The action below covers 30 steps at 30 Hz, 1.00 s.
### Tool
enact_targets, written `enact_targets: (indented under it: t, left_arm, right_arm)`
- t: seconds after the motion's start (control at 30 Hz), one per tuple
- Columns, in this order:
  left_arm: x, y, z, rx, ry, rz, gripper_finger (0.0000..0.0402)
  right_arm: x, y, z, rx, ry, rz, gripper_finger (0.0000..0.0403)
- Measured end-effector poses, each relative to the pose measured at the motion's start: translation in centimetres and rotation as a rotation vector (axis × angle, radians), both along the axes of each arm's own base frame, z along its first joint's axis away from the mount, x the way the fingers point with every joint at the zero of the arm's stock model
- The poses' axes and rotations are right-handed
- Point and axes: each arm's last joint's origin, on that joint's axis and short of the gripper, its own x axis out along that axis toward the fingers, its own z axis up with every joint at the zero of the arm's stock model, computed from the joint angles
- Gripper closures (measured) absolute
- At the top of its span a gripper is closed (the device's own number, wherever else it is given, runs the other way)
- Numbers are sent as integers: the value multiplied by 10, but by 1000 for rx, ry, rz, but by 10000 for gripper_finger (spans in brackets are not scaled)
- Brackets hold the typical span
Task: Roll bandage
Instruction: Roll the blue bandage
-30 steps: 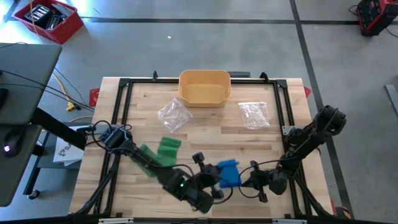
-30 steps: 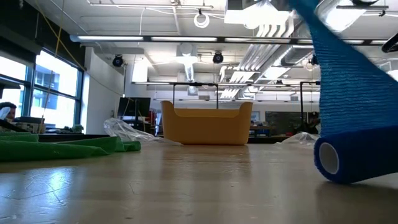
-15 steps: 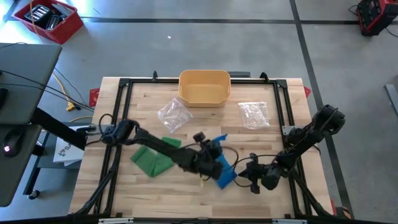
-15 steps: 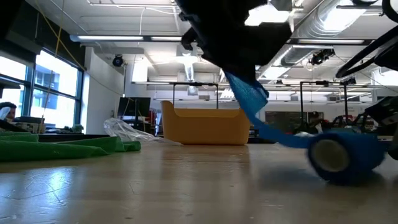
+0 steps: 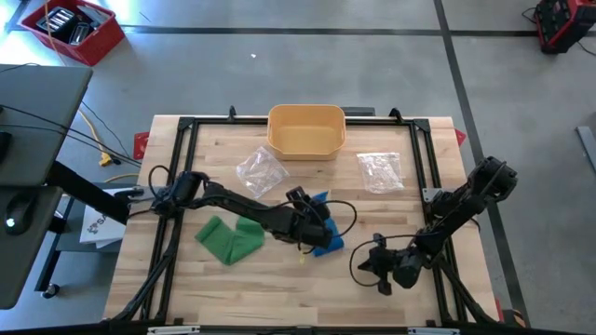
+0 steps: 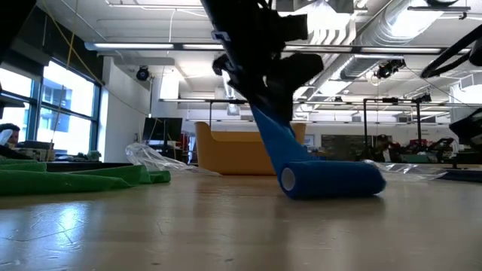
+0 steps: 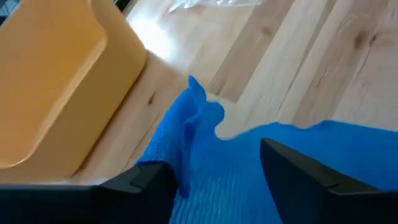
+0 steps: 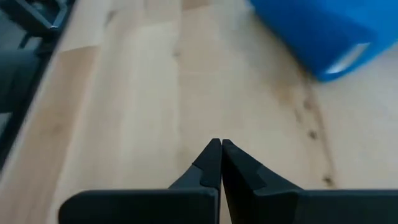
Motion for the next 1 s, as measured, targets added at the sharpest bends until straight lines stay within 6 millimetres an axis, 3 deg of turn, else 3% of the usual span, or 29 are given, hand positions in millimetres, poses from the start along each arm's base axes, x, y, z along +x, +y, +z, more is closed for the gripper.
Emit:
enact_targets:
  t: [0.27, 0.53, 0.7, 0.83, 1.0]
  left_arm:
    - [-24, 7, 27, 16, 47, 75, 168]
    - [-26, -6, 29, 8, 11, 60, 167]
    - [-28, -12, 28, 50, -7, 69, 167]
    - [-28, -14, 28, 59, -13, 68, 167]
    - [-29, -16, 28, 59, -11, 64, 167]
  right_arm:
    - [6, 9, 9, -20, -28, 68, 402]
    - [24, 11, 25, -185, -135, 150, 398]
    - [53, -9, 33, -282, -155, 152, 349]
    - [73, -37, 30, -327, -122, 142, 305]
    - [95, -67, 21, -339, -109, 190, 289]
